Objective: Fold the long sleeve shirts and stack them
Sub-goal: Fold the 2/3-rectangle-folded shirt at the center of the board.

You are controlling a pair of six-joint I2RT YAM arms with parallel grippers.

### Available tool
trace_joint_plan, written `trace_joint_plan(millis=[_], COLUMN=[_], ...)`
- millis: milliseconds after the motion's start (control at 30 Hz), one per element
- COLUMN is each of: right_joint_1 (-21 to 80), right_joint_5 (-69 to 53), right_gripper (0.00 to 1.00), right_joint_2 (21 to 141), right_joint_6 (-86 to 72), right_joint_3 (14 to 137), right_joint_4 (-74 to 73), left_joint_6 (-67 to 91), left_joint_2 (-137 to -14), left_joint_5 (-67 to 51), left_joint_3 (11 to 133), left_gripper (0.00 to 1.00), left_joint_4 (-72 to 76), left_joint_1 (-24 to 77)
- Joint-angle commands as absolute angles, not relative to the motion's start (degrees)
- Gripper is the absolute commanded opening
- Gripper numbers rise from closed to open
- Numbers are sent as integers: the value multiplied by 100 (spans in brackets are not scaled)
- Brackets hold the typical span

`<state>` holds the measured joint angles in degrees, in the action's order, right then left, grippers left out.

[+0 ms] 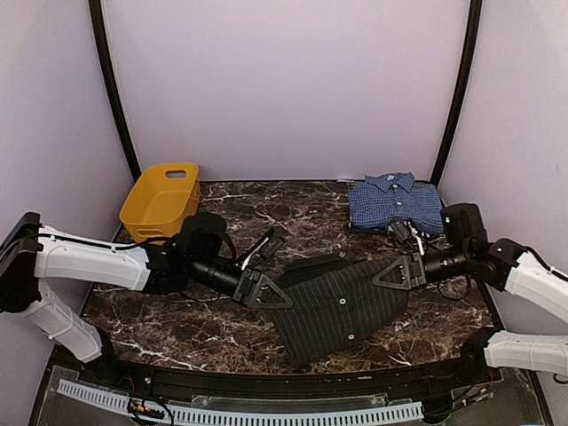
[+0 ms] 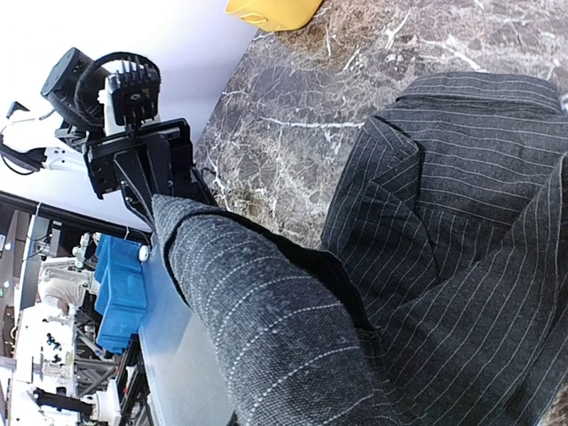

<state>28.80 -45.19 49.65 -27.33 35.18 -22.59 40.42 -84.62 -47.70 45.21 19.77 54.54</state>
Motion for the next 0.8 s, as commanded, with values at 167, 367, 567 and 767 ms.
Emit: trace_joint_plan(millis=[167, 367, 567, 767], right_joint_1=[2817, 2718, 2511, 2400], right_joint_5=[-3810, -3520, -3291, -2788], right_gripper=[0, 0, 0, 7], right_joint_2=[5470, 6654, 8139, 9187], right_joint_6=[-2872, -2528, -2090, -1837], right_joint_3=[4068, 4770, 5336, 5615], right_joint_4=[-2627, -2426, -2224, -2017], left_joint_6=[4197, 4386, 4658, 4662], left_joint_2=[-8354, -8914, -9487, -10411], left_joint_5=[-4676, -4569, -4257, -4275], left_joint_3=[4755, 5111, 5186, 5199], left_gripper=[0, 0, 0, 0], left_joint_4=[1506, 1731, 1898, 2345], left_joint_1=[5461, 4996, 4462, 4192])
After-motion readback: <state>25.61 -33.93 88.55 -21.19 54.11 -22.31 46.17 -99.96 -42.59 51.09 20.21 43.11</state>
